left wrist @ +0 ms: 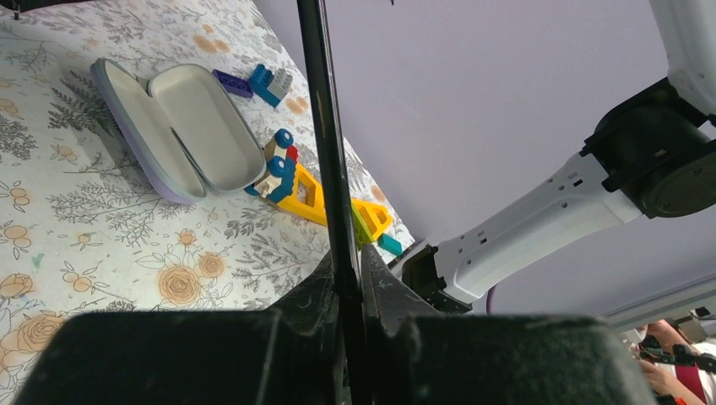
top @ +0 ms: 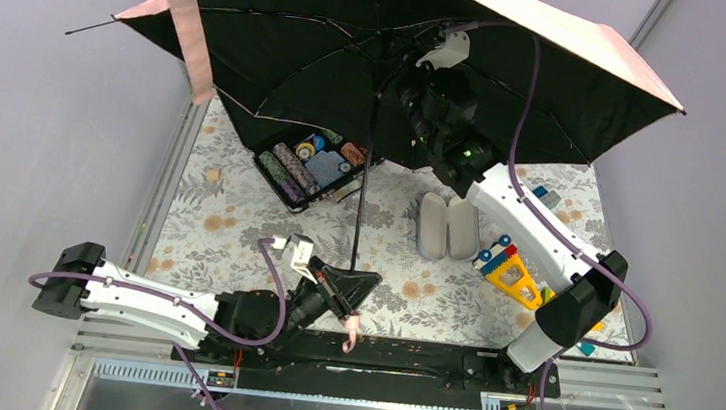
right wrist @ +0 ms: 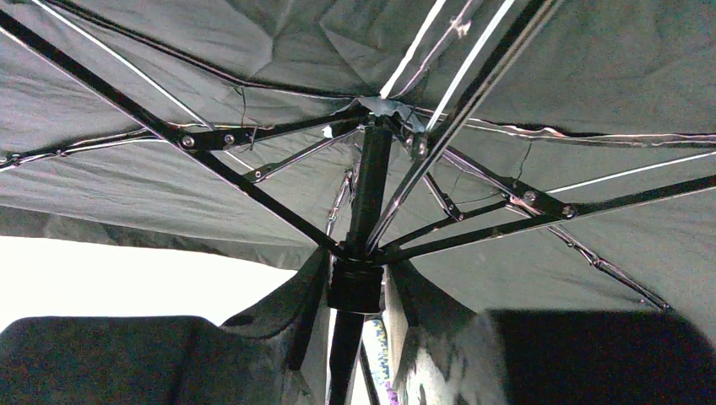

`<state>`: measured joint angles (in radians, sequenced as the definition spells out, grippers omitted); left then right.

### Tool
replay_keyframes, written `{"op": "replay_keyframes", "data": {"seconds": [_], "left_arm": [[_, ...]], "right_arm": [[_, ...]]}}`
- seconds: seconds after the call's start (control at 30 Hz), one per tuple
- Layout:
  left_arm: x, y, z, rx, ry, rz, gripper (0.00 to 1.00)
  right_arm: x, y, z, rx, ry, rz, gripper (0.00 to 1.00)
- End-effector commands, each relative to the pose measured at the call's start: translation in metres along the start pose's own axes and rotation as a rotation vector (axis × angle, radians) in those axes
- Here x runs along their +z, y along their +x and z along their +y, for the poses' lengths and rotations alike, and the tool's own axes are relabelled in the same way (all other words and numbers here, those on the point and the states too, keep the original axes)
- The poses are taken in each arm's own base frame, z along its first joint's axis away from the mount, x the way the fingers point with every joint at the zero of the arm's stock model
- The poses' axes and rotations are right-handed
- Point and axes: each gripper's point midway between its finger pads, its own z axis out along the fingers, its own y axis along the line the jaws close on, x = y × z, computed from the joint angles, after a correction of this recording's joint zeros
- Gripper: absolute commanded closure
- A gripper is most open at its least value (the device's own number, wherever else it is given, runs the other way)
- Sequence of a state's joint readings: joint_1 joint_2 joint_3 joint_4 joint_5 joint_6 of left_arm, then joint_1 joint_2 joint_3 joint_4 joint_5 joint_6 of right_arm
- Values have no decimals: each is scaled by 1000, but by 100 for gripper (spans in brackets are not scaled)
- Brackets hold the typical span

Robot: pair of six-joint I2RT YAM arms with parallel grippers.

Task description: Open the umbrella

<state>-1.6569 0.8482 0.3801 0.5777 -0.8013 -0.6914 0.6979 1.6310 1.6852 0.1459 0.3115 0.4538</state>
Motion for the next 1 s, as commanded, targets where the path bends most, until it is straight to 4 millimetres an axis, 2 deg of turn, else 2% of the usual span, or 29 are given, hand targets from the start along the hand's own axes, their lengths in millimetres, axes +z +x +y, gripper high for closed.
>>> {"op": "replay_keyframes", "data": {"seconds": [0.0,0.13,0.3,0.47,0.67,0.83,0.87,0.97], "left_arm": [[-80,122,-19,255,318,513,100],[-86,130,-17,252,318,545,100],[-92,130,-15,219,316,541,100],[-96,140,-14,202,312,569,100],[-100,143,-13,195,299,572,100],[-94,133,-9,185,263,522,100],[-91,129,-9,179,250,504,100],[-71,106,-8,210,181,422,100]], "right_arm": [[-40,-254,-97,187,343,-898,94],[-38,-258,-101,167,377,-922,96],[-40,-262,-111,168,417,-964,99],[-29,-260,-116,145,447,-968,99],[-18,-259,-118,125,456,-963,100],[-19,-242,-118,116,415,-937,100],[-17,-231,-122,116,409,-914,100],[-29,-214,-113,162,323,-879,100]]}}
